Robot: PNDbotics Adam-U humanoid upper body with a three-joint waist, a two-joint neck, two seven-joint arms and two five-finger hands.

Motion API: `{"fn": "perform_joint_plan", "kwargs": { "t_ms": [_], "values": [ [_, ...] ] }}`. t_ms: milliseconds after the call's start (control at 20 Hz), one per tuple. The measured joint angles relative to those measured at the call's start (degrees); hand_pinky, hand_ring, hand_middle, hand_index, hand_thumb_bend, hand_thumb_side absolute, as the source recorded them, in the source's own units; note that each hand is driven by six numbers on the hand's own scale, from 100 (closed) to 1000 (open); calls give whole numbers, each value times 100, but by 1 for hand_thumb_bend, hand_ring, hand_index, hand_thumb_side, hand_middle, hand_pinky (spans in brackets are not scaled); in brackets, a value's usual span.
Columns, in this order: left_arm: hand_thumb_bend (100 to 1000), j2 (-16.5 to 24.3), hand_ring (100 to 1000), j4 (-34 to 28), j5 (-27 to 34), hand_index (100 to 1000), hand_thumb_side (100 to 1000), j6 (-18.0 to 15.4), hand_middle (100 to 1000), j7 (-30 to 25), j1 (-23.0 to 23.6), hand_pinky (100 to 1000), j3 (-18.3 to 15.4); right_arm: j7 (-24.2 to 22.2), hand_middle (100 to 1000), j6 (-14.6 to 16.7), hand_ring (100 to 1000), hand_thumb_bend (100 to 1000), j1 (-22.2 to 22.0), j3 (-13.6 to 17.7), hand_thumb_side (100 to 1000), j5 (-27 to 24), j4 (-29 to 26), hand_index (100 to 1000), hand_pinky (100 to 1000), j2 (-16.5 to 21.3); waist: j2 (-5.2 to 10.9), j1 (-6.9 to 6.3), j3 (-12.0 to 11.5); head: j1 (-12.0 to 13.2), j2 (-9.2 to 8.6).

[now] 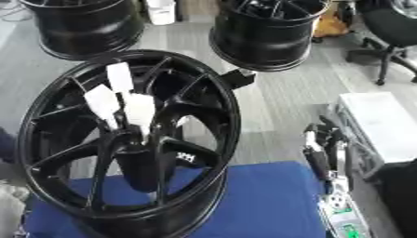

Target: Pull the pin out of the wheel hub.

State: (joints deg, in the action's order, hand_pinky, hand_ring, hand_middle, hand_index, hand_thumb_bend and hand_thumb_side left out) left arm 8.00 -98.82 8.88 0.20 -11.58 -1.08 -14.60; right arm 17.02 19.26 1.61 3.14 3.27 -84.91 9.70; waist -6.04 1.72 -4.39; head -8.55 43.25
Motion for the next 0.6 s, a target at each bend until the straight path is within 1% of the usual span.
{"fn": "perform_joint_plan", "kwargs": {
  "t_ms": [150,400,500,600],
  "values": [
    [623,0,970,-11,23,646,649,27,649,-41,-16,728,29,-140,638,16,682,100,-19,-100,554,-30,-43,853,717,-38,-9,20,-26,114,1],
    [624,0,972,-12,24,647,649,59,650,-80,-17,728,35,-196,631,18,680,100,-21,-109,566,-46,-76,851,717,-40,-10,22,-26,258,48],
    [626,0,973,-12,24,648,649,60,652,-94,-17,728,35,-216,630,15,679,100,-21,-119,567,-54,-76,850,717,-46,-10,14,-23,381,49],
    [627,0,974,-12,23,651,651,56,653,-106,-18,729,36,-232,626,7,676,100,-19,-143,575,-54,-76,850,717,-47,-21,-4,-22,572,49]
  ]
}}
